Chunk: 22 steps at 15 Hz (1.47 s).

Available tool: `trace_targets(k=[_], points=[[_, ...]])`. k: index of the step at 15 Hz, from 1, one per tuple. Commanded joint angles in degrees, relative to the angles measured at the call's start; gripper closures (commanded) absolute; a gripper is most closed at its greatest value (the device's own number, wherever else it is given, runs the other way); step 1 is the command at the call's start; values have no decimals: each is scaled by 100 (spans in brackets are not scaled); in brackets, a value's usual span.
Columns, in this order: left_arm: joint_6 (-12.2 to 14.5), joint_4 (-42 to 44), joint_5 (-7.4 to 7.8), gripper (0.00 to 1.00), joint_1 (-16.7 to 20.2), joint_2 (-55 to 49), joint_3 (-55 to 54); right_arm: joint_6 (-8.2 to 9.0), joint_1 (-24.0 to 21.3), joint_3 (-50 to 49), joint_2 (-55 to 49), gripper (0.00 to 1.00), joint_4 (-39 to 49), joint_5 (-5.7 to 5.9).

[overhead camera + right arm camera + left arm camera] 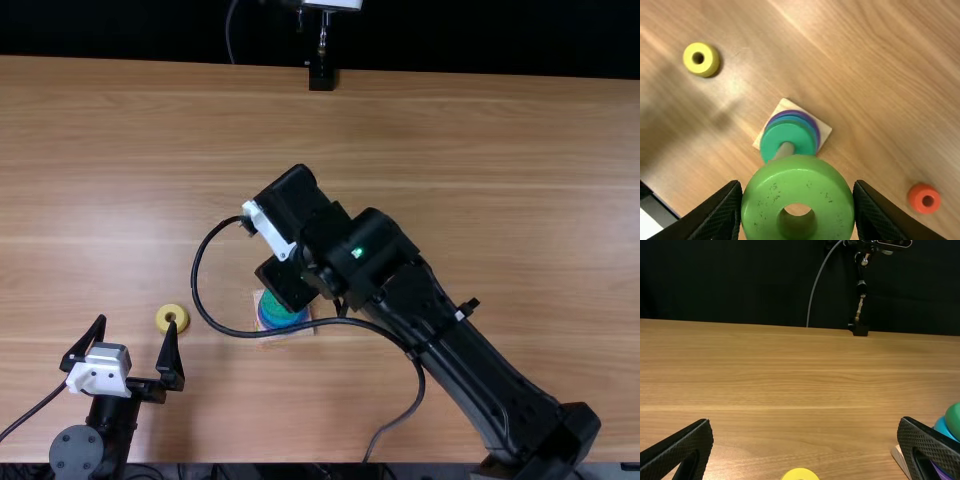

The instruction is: Build the Hanoi tower: stack the rings onto the peg from bottom to top in this color order: purple, dark blue, light blue, dark green, light green, yellow, orange.

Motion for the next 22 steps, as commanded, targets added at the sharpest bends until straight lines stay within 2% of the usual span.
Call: trace_targets(k=[1,8,22], points=[[88,-175,121,0,55,-62,-67,41,30,170,-223,100,-2,-39],[88,-175,121,0,55,-62,-67,51,197,135,-197,100,9,-39],[88,-175,121,0,55,-62,-67,51,188,100,-83,100,72,-39]])
